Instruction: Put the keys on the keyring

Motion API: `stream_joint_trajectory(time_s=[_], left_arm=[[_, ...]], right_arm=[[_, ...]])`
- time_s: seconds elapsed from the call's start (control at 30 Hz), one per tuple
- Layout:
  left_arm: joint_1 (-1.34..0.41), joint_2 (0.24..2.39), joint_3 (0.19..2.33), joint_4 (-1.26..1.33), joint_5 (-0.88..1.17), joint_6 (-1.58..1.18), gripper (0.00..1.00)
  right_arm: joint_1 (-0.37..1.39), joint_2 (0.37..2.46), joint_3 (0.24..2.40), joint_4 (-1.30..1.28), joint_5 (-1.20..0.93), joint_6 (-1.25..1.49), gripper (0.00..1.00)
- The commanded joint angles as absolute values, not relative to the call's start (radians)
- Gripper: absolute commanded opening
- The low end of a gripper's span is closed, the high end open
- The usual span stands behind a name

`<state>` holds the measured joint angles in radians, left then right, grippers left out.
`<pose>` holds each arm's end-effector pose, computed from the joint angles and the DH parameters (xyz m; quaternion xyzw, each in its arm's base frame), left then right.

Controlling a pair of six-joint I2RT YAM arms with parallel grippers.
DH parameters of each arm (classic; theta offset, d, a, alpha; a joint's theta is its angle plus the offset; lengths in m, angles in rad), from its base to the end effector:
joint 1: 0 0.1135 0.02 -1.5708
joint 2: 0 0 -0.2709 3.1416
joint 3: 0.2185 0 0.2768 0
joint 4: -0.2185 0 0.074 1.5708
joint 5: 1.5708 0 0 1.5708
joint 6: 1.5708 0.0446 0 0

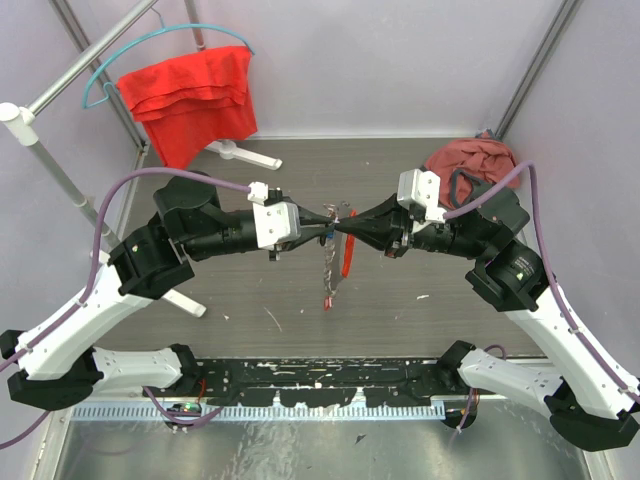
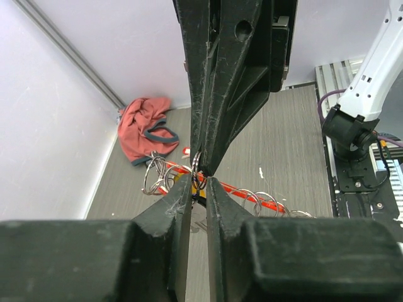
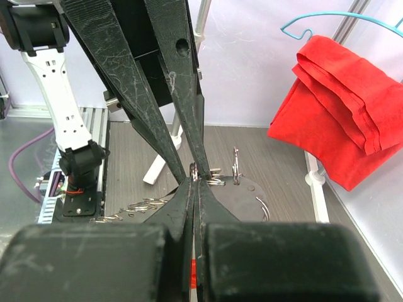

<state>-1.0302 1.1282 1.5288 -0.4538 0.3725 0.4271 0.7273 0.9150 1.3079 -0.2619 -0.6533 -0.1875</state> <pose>0.1121 -0.2182 0.5128 0.5699 0.4472 -0.3291 0.6057 0.1239 0.1465 0.5014 -0.4922 0.4537 0.3938 0.6299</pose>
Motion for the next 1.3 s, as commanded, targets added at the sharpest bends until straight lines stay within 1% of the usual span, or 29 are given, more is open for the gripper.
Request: stream_joint_trajectory(time_s=[0.0, 0.07, 0.13, 0.17, 0.3, 0.5, 0.6, 0.87, 1.13, 1.27], left_arm=[[-1.032, 1.127, 1.526, -0.420, 0.390, 0.418, 0.18], [-1.032, 1.127, 1.528, -0.420, 0.388, 0.416, 0.11], [-1.031, 1.129, 1.530, -0.421, 0.387, 0.417, 0.02], [-1.031, 1.130, 1.531, -0.423, 0.385, 0.418, 0.00], [-1.031, 1.149, 1.571, -0.483, 0.370, 0.436, 0.00], [-1.031, 1.182, 1.653, -0.636, 0.340, 0.486, 0.00], [-1.031, 1.210, 1.711, -0.731, 0.307, 0.507, 0.00], [-1.037, 1.262, 1.821, -0.952, 0.174, 0.550, 0.00], [-1.110, 1.417, 1.935, -1.202, -0.149, 0.608, 0.00], [-1.112, 1.434, 1.927, -1.235, -0.181, 0.609, 0.00]], right_arm=[[0.729, 0.904, 1.339, -0.184, -0.669, -0.193, 0.01], [0.729, 0.905, 1.338, -0.188, -0.671, -0.197, 0.01], [0.729, 0.907, 1.339, -0.198, -0.676, -0.204, 0.01], [0.728, 0.908, 1.340, -0.207, -0.679, -0.210, 0.01], [0.729, 0.906, 1.353, -0.255, -0.689, -0.249, 0.08], [0.729, 0.914, 1.386, -0.388, -0.682, -0.338, 0.28], [0.728, 0.928, 1.399, -0.461, -0.670, -0.385, 0.32], [0.727, 0.926, 1.370, -0.527, -0.605, -0.433, 0.34], [0.729, 0.923, 1.294, -0.504, -0.588, -0.396, 0.33], [0.727, 0.911, 1.242, -0.482, -0.571, -0.369, 0.33]])
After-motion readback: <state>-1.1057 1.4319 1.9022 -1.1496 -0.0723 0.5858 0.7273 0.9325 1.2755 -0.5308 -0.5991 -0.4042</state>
